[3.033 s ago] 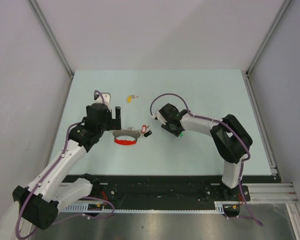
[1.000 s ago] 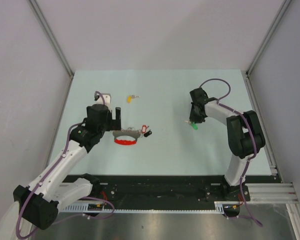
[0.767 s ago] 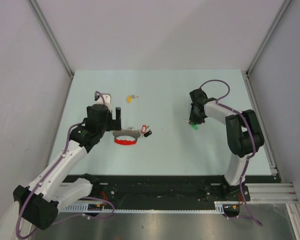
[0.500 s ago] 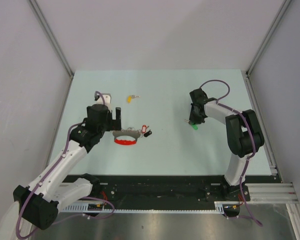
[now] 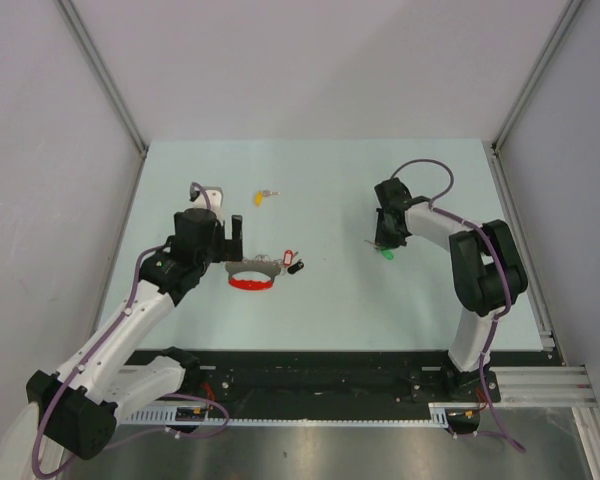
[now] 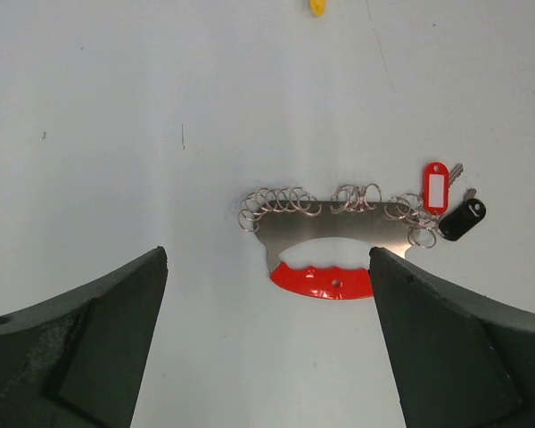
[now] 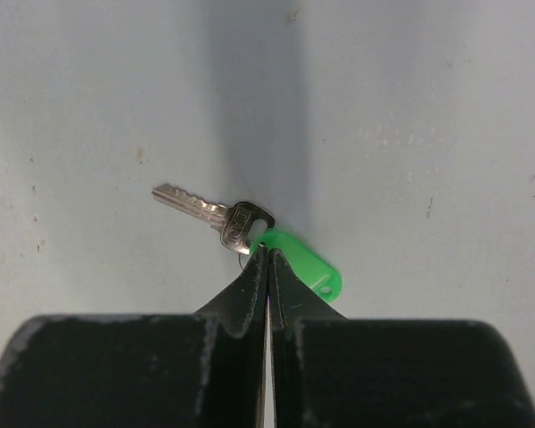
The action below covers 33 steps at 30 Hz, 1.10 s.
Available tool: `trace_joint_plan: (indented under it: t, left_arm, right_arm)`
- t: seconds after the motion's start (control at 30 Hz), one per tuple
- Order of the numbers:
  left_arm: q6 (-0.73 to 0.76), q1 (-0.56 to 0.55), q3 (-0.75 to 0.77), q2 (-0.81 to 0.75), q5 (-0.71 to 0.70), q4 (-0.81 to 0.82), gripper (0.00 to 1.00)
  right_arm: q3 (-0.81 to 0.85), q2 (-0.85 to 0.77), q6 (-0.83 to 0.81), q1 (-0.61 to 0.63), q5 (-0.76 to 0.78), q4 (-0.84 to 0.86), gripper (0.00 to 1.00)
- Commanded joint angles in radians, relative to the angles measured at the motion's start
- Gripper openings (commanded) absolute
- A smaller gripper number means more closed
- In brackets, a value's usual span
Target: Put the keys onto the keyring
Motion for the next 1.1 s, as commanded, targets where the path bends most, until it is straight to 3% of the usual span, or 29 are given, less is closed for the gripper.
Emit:
trace_joint_plan:
  t: [0.0,0.3,0.4,0.5,0.53,0.6,0.7,0.9,1.07]
  left_arm:
    - [0.023,0.005,-0.001,-0.027,0.001,0.025,1.00]
    - [0.026,0.005,-0.004,-0.031,0.003,0.027,1.00]
    - [0.027,0.005,-0.006,-0.037,0.003,0.029,1.00]
    - [0.030,0.005,-0.009,-0.043,0.000,0.030,1.00]
    - [0.030,0.005,-0.010,-0.046,0.000,0.032,1.00]
    - [0.030,0.005,-0.009,-0.046,0.005,0.030,1.00]
    - [0.030,0.005,-0.010,-0.048,0.008,0.032,1.00]
    - [0.030,0.005,-0.012,-0.045,0.006,0.032,1.00]
    - [0.030,0.006,-0.010,-0.040,0.008,0.032,1.00]
  right_arm:
    - [0.002,-0.088,-0.078,0.034,0.053,0.033,0.00]
    - [0.004,-0.165,-0.373,0.250,0.328,0.089,0.00]
    - [0.004,-0.146,-0.372,0.292,0.372,0.092,0.00]
    - [0.004,-0.153,-0.192,0.204,0.276,0.022,0.00]
    - [0.002,-0.153,-0.142,0.171,0.229,-0.018,0.07]
    - [-0.005,-0.159,-0.065,0.080,0.108,-0.035,0.09]
    - [-0.024,-0.162,-0.042,0.025,0.020,-0.029,0.11]
    - [-0.022,-0.114,-0.025,-0.060,-0.106,-0.031,0.25]
    - [-0.024,-0.079,-0.031,-0.104,-0.186,-0.023,0.26]
